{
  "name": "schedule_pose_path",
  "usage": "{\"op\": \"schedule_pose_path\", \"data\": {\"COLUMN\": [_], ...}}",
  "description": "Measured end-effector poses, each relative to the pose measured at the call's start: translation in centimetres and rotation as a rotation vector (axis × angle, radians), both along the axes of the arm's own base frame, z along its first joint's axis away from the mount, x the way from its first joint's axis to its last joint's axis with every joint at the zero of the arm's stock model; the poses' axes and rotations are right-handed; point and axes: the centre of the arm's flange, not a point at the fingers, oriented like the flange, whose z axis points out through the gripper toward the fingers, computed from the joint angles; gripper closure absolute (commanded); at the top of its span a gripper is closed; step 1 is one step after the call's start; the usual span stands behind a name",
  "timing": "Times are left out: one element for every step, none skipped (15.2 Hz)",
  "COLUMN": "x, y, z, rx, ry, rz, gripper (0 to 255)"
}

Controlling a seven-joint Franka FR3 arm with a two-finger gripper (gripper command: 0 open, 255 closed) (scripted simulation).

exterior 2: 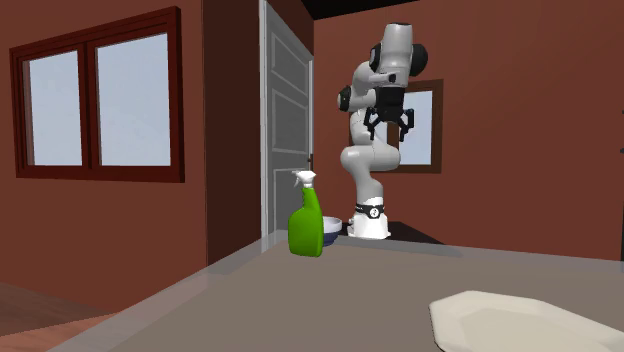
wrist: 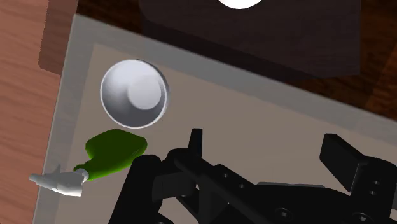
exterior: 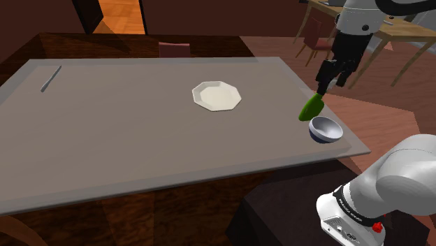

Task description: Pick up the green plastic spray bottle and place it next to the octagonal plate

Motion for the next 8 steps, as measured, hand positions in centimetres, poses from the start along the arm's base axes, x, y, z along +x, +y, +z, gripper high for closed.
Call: {"op": "schedule_pose_path", "data": {"x": [0.0, -0.3, -0.5, -0.6, -0.8, -0.9, -1.1, -1.2], "y": [0.0, -0.6, -1.3, -2.6, -3.5, -4.6, -5.9, -7.2], "z": [0.0, -0.2, -0.4, -0.9, -1.0, -1.5, -1.9, -2.1], "rx": [0.000, 0.001, 0.002, 0.005, 0.006, 0.008, 0.010, 0.012], "ry": [0.000, -0.002, -0.005, -0.008, -0.012, -0.015, -0.020, -0.023], "rz": [0.000, 0.020, 0.055, 0.095, 0.142, 0.190, 0.237, 0.287], "gripper": [0, 0, 0, 0, 0, 0, 0, 0]}}
